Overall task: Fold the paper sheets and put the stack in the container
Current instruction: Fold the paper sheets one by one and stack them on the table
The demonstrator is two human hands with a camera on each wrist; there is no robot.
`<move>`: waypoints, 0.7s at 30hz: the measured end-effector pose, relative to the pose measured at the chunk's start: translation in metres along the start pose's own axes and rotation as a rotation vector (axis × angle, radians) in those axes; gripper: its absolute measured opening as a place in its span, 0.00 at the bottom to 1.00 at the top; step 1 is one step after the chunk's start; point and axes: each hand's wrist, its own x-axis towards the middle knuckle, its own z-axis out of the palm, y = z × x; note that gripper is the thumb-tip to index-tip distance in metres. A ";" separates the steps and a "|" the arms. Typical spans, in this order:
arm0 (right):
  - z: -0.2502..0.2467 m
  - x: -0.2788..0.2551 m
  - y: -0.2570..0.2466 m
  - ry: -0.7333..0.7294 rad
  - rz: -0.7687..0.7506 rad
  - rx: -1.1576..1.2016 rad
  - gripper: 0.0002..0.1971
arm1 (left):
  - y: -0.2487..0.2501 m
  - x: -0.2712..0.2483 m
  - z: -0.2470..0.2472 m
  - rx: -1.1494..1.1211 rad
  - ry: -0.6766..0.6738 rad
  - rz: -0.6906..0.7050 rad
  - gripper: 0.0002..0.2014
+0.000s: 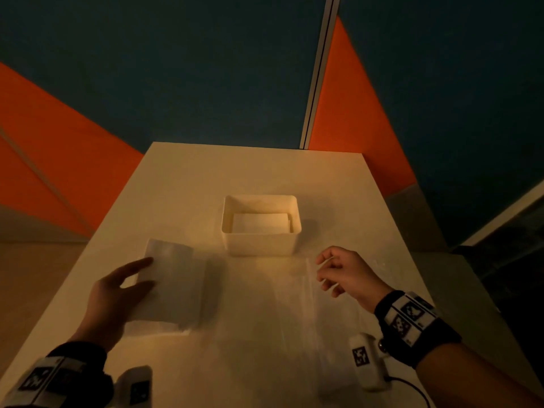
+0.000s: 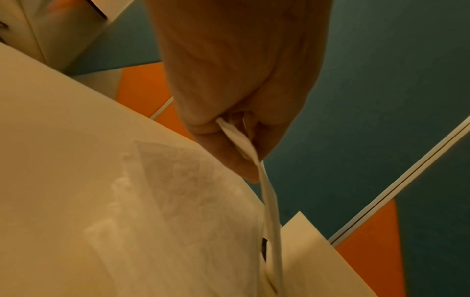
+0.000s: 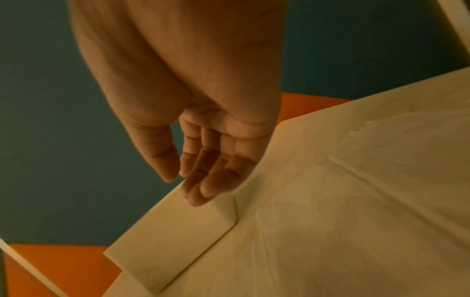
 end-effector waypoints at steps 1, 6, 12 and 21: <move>-0.001 0.000 0.002 0.006 0.001 -0.002 0.06 | -0.003 0.001 -0.001 0.031 0.012 -0.005 0.20; -0.007 0.007 0.010 0.053 0.014 -0.047 0.06 | -0.016 0.006 0.003 0.284 0.100 0.041 0.19; -0.037 0.023 0.034 0.101 0.092 -0.588 0.17 | -0.027 0.011 0.006 0.800 0.129 0.251 0.17; -0.050 0.035 0.049 0.017 0.323 -1.163 0.43 | -0.033 0.014 0.010 0.878 0.066 0.192 0.24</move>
